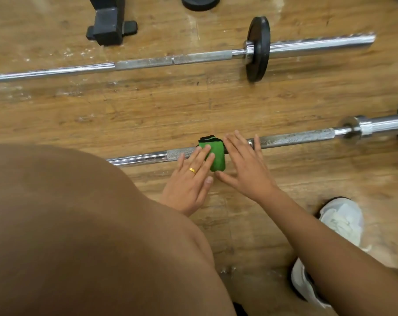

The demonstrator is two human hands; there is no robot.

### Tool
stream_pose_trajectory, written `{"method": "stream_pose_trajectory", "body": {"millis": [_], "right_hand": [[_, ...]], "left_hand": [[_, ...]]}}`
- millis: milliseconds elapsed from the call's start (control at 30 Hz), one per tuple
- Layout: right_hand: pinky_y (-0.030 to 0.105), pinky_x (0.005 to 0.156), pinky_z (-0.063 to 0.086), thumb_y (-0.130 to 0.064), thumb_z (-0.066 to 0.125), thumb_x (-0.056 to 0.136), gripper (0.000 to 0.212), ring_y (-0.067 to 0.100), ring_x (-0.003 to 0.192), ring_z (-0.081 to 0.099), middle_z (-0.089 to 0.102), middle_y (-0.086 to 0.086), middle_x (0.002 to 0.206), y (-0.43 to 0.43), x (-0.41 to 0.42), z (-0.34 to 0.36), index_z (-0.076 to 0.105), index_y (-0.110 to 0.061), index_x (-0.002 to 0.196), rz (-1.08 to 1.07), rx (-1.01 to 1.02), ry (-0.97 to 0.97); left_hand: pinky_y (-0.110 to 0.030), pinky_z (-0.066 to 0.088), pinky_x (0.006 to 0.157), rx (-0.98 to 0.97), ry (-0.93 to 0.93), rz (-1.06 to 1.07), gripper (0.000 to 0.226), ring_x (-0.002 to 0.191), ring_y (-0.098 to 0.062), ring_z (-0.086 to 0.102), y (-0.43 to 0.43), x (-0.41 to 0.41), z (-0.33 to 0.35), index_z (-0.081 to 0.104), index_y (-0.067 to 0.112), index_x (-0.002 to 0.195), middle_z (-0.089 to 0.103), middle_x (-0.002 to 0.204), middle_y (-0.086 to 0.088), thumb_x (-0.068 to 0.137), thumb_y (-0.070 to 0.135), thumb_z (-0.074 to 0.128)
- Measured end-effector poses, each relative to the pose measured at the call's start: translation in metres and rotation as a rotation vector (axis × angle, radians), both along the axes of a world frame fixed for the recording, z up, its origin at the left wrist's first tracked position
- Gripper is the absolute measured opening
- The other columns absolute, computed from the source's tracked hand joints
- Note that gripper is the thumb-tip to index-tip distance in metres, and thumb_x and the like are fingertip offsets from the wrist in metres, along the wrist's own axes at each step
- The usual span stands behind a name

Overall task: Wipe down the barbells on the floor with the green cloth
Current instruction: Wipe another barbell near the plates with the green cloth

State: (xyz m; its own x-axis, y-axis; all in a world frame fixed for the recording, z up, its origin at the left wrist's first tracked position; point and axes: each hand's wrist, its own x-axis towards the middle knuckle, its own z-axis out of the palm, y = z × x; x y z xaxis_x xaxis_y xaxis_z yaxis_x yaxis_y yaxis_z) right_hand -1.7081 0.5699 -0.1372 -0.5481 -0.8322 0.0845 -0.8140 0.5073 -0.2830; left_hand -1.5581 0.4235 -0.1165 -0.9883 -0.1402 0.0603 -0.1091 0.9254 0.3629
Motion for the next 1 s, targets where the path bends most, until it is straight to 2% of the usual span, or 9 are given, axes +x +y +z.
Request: {"method": "stream_pose_trajectory", "body": {"millis": [100, 233, 333, 467, 600, 700, 767, 900, 1000], "right_hand": [[0.046, 0.125, -0.007, -0.054, 0.055, 0.093, 0.085, 0.017, 0.155, 0.005, 0.025, 0.004, 0.164, 0.007, -0.010, 0.002, 0.024, -0.008, 0.158, 0.061, 0.005, -0.013], [0.042, 0.126, -0.004, -0.022, 0.056, 0.095, 0.071, 0.023, 0.155, 0.007, 0.023, 0.011, 0.164, 0.010, -0.005, 0.000, 0.025, -0.003, 0.156, -0.054, -0.026, 0.025], [0.045, 0.126, 0.000, -0.012, 0.051, 0.094, 0.069, 0.025, 0.155, 0.004, 0.017, 0.012, 0.166, 0.003, 0.004, -0.002, 0.023, -0.001, 0.156, -0.128, -0.037, 0.025], [0.048, 0.126, 0.002, -0.008, 0.049, 0.092, 0.070, 0.027, 0.155, 0.007, 0.019, 0.013, 0.165, -0.006, 0.011, -0.003, 0.023, -0.001, 0.156, -0.195, -0.082, 0.002], [0.045, 0.126, 0.000, -0.006, 0.050, 0.090, 0.072, 0.026, 0.155, 0.008, 0.022, 0.013, 0.164, -0.012, 0.014, -0.001, 0.024, -0.001, 0.156, -0.243, -0.103, -0.021], [0.045, 0.126, 0.002, -0.006, 0.049, 0.089, 0.073, 0.026, 0.155, 0.007, 0.022, 0.013, 0.164, -0.014, 0.015, 0.000, 0.023, -0.002, 0.156, -0.250, -0.105, -0.037], [0.045, 0.126, 0.002, -0.006, 0.050, 0.089, 0.073, 0.025, 0.155, 0.006, 0.020, 0.012, 0.165, -0.012, 0.014, -0.002, 0.022, -0.002, 0.157, -0.239, -0.096, -0.042], [0.044, 0.126, 0.003, 0.000, 0.054, 0.085, 0.077, 0.026, 0.155, 0.009, 0.022, 0.012, 0.164, -0.012, 0.011, 0.000, 0.025, -0.001, 0.156, -0.231, -0.113, -0.048], [0.044, 0.126, 0.002, 0.000, 0.054, 0.085, 0.076, 0.026, 0.155, 0.010, 0.023, 0.013, 0.164, -0.014, 0.012, 0.001, 0.026, -0.001, 0.155, -0.242, -0.117, -0.055]], "left_hand": [[-0.049, 0.016, 0.125, -0.085, 0.060, 0.012, 0.053, 0.151, -0.031, 0.028, 0.002, -0.013, 0.002, 0.040, 0.001, 0.152, 0.035, 0.159, -0.018, 0.107, 0.029, 0.035], [-0.048, 0.014, 0.126, -0.299, 0.005, 0.017, 0.061, 0.153, -0.033, 0.019, 0.014, -0.045, -0.005, 0.029, -0.003, 0.154, 0.025, 0.162, -0.022, 0.108, 0.037, 0.029], [-0.046, 0.013, 0.125, -0.432, -0.004, 0.006, 0.065, 0.153, -0.033, 0.019, 0.011, -0.052, -0.014, 0.021, -0.001, 0.157, 0.021, 0.164, -0.021, 0.107, 0.036, 0.039], [-0.043, 0.019, 0.124, -0.378, 0.061, 0.030, 0.064, 0.150, -0.031, 0.030, -0.006, -0.046, -0.016, 0.028, -0.001, 0.155, 0.030, 0.161, -0.019, 0.100, 0.015, 0.057], [-0.046, 0.014, 0.125, -0.270, 0.070, 0.191, 0.060, 0.151, -0.036, 0.023, -0.004, -0.040, -0.012, 0.029, -0.005, 0.153, 0.028, 0.161, -0.023, 0.097, 0.005, 0.047], [-0.051, 0.007, 0.125, -0.312, 0.030, 0.204, 0.060, 0.153, -0.038, 0.018, 0.010, -0.047, -0.014, 0.029, -0.007, 0.152, 0.025, 0.161, -0.026, 0.101, 0.022, 0.040], [-0.052, 0.013, 0.124, -0.356, 0.033, 0.164, 0.062, 0.150, -0.037, 0.026, 0.007, -0.053, -0.013, 0.034, -0.005, 0.150, 0.032, 0.159, -0.024, 0.103, 0.033, 0.045], [-0.046, 0.025, 0.122, -0.406, 0.026, 0.046, 0.059, 0.147, -0.033, 0.035, -0.028, -0.039, -0.009, 0.040, -0.003, 0.149, 0.037, 0.158, -0.020, 0.096, 0.011, 0.064], [-0.050, 0.026, 0.121, -0.326, 0.023, 0.148, 0.063, 0.146, -0.039, 0.035, -0.031, -0.029, -0.005, 0.039, -0.007, 0.148, 0.037, 0.156, -0.025, 0.091, 0.000, 0.064]]}}
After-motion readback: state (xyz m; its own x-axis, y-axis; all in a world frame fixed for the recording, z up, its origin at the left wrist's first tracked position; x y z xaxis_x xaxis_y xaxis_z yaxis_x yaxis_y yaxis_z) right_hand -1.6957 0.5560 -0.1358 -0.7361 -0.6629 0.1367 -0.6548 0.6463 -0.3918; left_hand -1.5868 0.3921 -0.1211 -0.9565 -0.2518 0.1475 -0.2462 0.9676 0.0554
